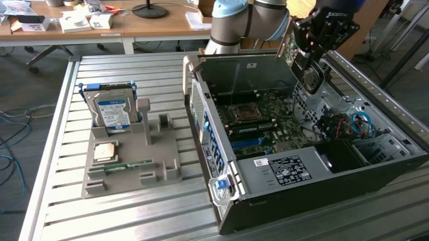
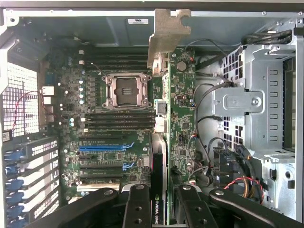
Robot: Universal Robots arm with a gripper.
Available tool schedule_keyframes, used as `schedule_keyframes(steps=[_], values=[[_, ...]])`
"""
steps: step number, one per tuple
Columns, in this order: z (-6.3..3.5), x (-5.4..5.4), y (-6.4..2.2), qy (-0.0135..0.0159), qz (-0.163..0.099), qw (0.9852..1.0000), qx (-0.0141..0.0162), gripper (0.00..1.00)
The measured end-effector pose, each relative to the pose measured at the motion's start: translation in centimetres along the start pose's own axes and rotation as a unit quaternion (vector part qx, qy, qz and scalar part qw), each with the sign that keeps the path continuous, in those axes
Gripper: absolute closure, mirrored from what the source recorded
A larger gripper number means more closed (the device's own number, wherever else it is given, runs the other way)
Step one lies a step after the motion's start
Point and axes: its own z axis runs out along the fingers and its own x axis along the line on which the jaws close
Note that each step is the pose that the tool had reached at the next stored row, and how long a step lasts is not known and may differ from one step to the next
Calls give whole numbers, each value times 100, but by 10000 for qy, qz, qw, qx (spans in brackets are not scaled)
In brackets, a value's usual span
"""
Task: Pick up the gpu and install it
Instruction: 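Insert the gpu into the slot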
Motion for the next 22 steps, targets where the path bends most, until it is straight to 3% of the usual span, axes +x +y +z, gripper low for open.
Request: schedule_keyframes(steps=[8, 13, 17, 22], values=[[0, 0, 0, 3, -58, 10000, -1, 74], [2, 0, 1, 19, -391, 9992, -8, 74], [3, 1, 1, 35, -728, 9973, -13, 74], [5, 1, 1, 56, -1181, 9930, -21, 74]])
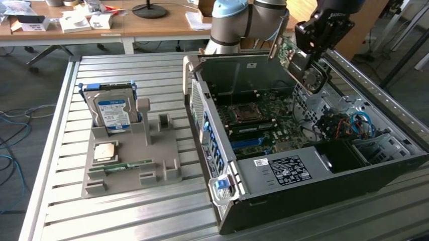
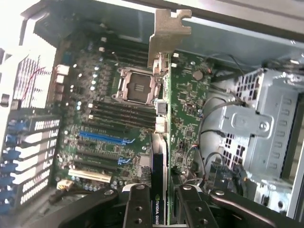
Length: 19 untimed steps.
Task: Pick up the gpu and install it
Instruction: 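Insert the gpu into the slot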
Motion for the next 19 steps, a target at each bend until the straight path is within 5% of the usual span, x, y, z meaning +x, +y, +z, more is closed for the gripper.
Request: schedule_keyframes(steps=[5, 10, 14, 19], values=[[1, 0, 0, 22, -457, 9990, -7, 74], [3, 0, 0, 43, -905, 9959, -16, 74], [5, 0, 0, 61, -1270, 9919, -22, 74], [6, 1, 0, 82, -1717, 9851, -30, 74]])
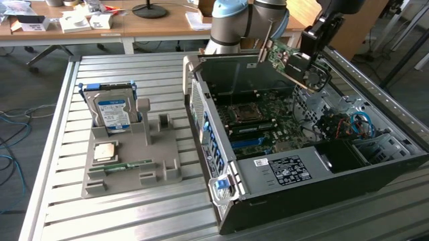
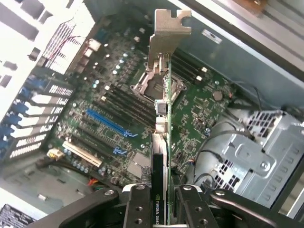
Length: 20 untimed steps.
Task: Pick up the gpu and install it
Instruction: 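Insert the gpu into the slot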
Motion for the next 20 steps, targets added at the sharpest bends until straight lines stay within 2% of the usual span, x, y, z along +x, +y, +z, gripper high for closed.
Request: schedule_keyframes(steps=[5, 10, 12, 16, 20], values=[[2, 0, 0, 20, -452, 9990, -10, 74], [4, 0, 0, 40, -904, 9959, -20, 74], [5, 0, 0, 48, -1081, 9941, -24, 74], [6, 0, 0, 64, -1430, 9897, -32, 74], [7, 0, 0, 79, -1769, 9842, -39, 74]])
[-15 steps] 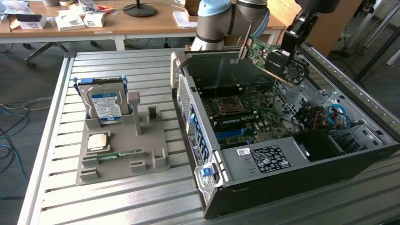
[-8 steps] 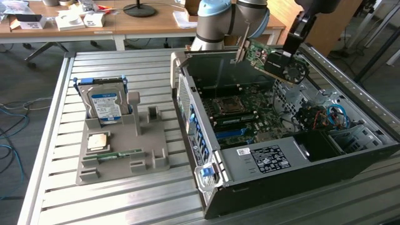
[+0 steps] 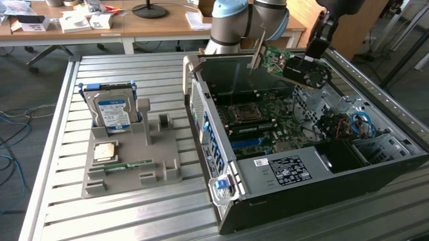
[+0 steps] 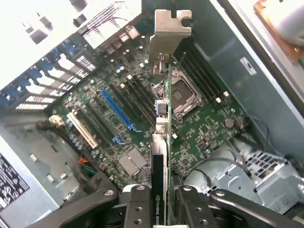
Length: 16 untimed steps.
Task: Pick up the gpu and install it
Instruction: 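Insert the gpu into the slot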
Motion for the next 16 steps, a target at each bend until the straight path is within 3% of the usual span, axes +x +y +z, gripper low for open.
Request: schedule_keyframes(steps=[4, 8, 12, 16], values=[[2, 0, 0, 15, -337, 9994, -8, 74], [3, 0, 0, 30, -678, 9977, -15, 74], [5, 0, 0, 45, -1021, 9948, -23, 74], [6, 0, 0, 61, -1355, 9908, -30, 74]])
